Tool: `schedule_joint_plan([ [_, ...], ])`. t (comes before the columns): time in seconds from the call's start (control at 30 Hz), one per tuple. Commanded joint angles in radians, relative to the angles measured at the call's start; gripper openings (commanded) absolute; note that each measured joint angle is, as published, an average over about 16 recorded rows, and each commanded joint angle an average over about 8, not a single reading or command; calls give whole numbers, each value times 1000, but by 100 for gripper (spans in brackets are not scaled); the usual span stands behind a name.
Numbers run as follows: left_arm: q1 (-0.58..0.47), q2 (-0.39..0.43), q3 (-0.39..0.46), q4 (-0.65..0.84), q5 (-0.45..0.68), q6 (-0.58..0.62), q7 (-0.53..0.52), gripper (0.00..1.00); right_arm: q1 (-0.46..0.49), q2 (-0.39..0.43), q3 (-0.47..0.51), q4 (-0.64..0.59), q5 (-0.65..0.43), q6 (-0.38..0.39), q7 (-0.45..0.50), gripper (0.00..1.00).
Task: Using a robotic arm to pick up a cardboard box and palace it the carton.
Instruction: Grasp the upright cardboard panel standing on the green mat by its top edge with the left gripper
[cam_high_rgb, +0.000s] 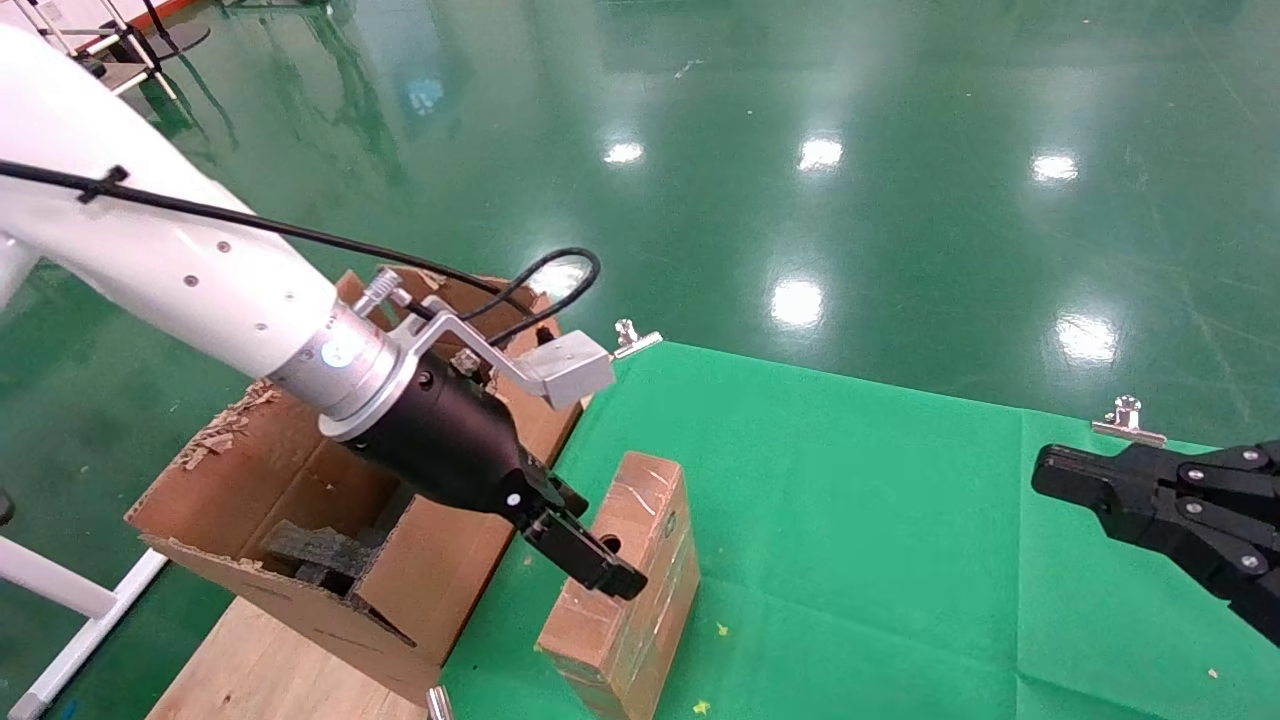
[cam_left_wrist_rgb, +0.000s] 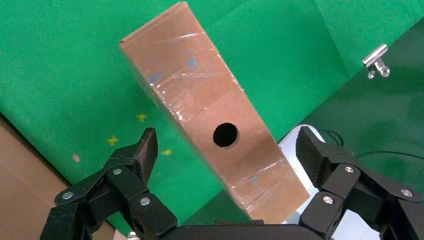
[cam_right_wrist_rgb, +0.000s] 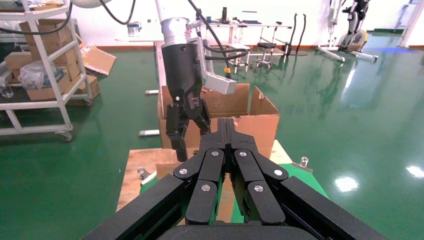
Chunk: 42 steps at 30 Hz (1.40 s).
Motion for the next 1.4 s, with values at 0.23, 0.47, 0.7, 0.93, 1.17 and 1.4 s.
schedule_joint_plan([
  [0.23, -30, 31, 68, -21, 6, -9, -48, 100, 0, 0, 0, 0, 0, 0, 0, 19],
  [0.47, -36, 53, 106, -44, 30, -24, -91, 93, 0, 0, 0, 0, 0, 0, 0, 100],
  [0.7, -34, 63, 124, -58, 41, -35, -106, 10, 0, 0, 0, 0, 0, 0, 0, 100],
  [0.93, -33, 61, 121, -56, 42, -35, -104, 0, 0, 0, 0, 0, 0, 0, 0, 100],
  [1.17, -33, 59, 118, -54, 40, -33, -102, 0, 0, 0, 0, 0, 0, 0, 0, 100],
  [1.4, -33, 58, 115, -52, 38, -31, -101, 0, 0, 0, 0, 0, 0, 0, 0, 100],
])
